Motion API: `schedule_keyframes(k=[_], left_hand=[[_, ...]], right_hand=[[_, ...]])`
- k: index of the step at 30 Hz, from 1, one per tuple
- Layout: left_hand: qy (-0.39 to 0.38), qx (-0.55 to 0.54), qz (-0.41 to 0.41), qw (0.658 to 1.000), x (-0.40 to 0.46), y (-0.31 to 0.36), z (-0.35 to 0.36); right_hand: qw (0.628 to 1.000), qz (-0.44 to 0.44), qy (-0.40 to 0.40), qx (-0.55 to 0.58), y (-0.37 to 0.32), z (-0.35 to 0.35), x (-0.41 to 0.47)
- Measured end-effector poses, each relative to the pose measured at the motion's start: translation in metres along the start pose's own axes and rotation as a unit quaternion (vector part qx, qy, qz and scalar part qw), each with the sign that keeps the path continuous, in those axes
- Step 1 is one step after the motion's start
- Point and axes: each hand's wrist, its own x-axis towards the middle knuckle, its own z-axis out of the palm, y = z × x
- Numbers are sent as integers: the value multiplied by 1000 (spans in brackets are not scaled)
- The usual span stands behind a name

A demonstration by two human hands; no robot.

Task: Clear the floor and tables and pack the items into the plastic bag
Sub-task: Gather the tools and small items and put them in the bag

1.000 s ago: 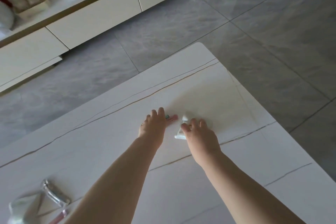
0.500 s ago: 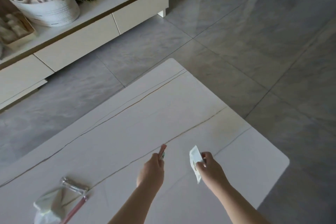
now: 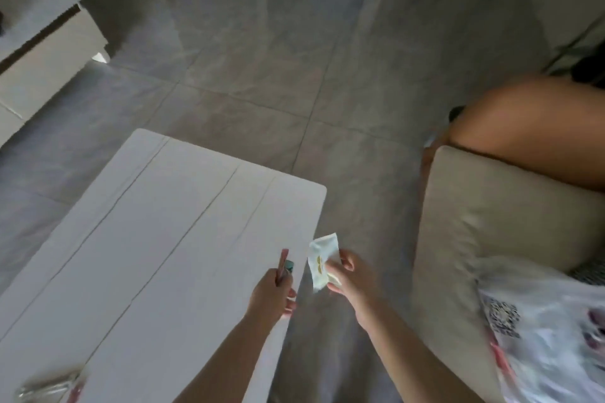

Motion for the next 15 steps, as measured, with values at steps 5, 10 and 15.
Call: schedule_keyframes(k=[5, 10, 15], left_hand=[[-72, -38, 9, 997, -25, 43, 97], [-142, 34, 62, 987, -61, 69, 211], [-240, 64, 94, 964, -125, 94, 311]], right_hand=[[993, 10, 102, 52, 14, -100, -26], [951, -21, 174, 253, 44, -199, -71], [854, -8, 273, 442, 84, -287, -106]])
